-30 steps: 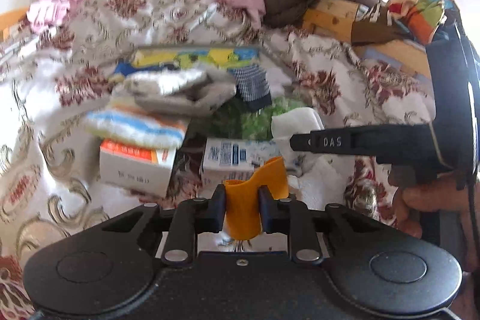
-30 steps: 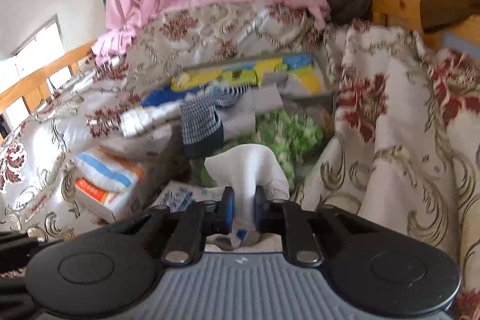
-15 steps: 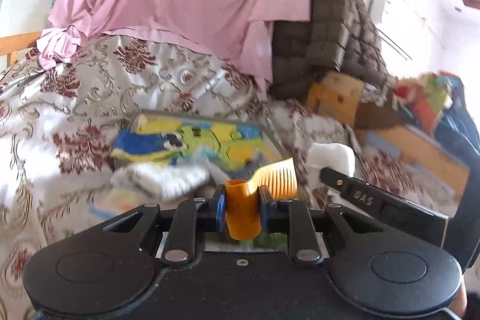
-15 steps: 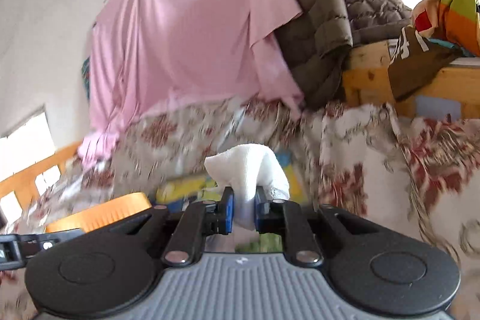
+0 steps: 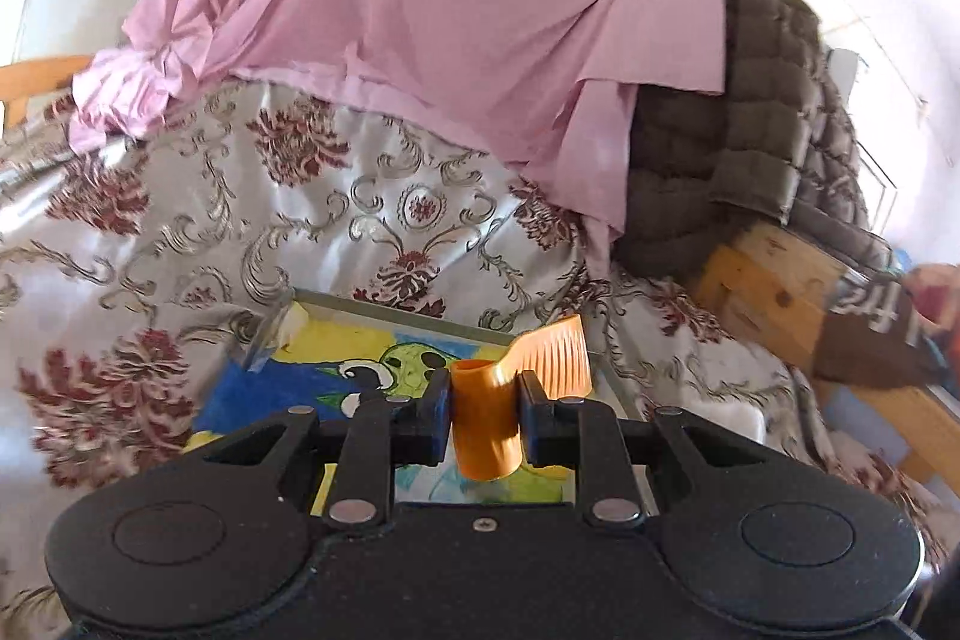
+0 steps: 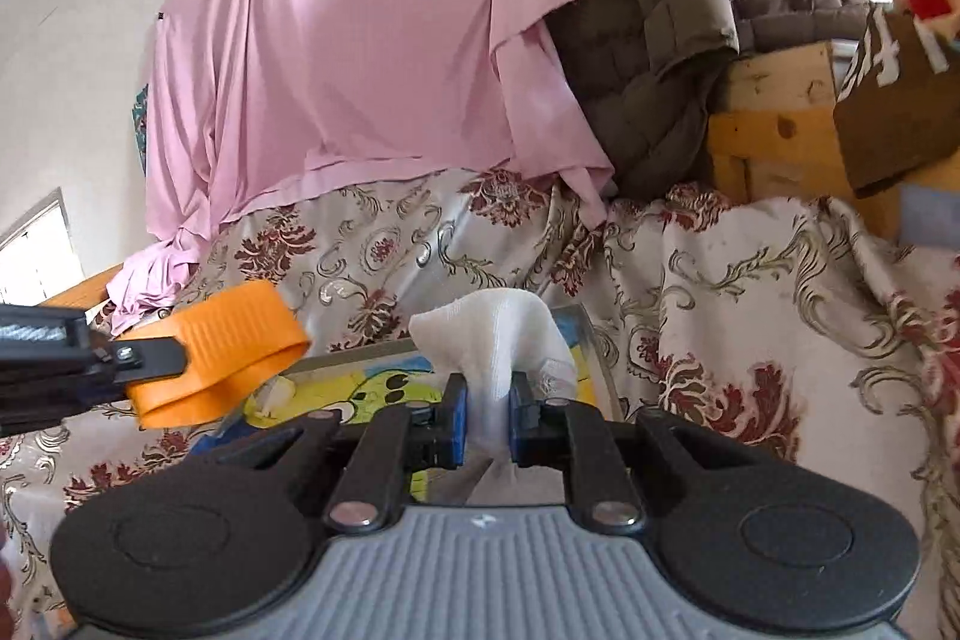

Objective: Organize soft objects
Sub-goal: 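Lift the orange sleeve and white cloth and carry them to the frog tray, then open both grippers to drop the sleeve and cloth onto the tray, then move both grippers back toward the remaining pile, then reach the left gripper to the beige drawstring bag while the right gripper reaches the white pouch, then close the left gripper on the beige bag while the right gripper grasps the white pouch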

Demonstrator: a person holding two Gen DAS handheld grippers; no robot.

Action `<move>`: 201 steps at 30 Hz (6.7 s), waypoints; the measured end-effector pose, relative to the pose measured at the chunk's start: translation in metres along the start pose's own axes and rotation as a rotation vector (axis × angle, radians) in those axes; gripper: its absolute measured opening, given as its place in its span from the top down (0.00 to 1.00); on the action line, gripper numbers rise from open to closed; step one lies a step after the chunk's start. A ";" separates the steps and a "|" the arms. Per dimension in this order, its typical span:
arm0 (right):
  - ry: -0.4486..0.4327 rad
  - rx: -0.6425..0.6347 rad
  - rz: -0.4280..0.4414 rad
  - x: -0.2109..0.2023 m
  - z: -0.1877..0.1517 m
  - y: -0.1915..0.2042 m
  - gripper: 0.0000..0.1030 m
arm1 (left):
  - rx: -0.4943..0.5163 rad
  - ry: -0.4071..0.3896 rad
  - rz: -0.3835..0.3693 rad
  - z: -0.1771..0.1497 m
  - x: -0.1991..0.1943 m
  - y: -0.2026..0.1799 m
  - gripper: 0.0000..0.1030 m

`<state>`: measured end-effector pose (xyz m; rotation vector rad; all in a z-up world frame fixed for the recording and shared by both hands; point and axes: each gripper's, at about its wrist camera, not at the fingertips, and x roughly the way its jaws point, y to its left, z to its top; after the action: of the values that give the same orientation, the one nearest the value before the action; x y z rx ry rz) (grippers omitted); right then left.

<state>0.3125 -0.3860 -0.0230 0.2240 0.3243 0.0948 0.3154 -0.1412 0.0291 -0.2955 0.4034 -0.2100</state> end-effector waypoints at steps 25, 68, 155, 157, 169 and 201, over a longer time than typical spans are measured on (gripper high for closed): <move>0.155 0.029 0.016 0.059 0.003 -0.020 0.59 | -0.115 0.277 0.047 -0.013 0.121 0.007 0.67; -0.096 -0.015 -0.114 -0.150 0.022 0.036 0.00 | 0.075 -0.062 0.049 -0.009 -0.107 -0.015 0.01; 0.458 -0.388 -0.161 -0.153 -0.112 0.105 0.00 | 0.167 0.143 -0.100 -0.089 -0.134 0.023 0.01; 0.463 -0.427 -0.163 -0.150 -0.116 0.110 0.01 | 0.151 0.152 -0.132 -0.086 -0.127 0.019 0.01; 0.487 -0.580 -0.223 -0.131 -0.138 0.123 0.07 | 0.441 0.216 -0.145 -0.098 -0.084 -0.005 0.04; 0.353 -0.585 -0.441 -0.135 -0.121 0.106 0.45 | 0.638 0.247 0.092 -0.110 -0.050 -0.022 0.73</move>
<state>0.1395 -0.2755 -0.0688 -0.4519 0.6722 -0.2102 0.2217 -0.1750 -0.0428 0.3794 0.5694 -0.2746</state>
